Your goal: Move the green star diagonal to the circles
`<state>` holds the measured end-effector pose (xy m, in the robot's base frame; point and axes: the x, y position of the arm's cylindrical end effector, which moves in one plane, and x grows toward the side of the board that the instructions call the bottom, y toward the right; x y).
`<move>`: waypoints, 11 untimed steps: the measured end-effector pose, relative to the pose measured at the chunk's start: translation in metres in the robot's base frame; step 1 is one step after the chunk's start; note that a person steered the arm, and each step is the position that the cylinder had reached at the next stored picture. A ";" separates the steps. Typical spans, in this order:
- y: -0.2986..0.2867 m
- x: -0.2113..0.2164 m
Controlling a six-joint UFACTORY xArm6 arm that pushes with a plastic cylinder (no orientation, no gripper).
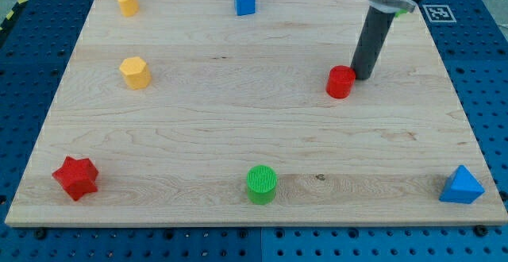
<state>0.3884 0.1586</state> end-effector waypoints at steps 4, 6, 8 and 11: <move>-0.008 -0.178; 0.015 -0.197; 0.028 -0.196; 0.088 -0.196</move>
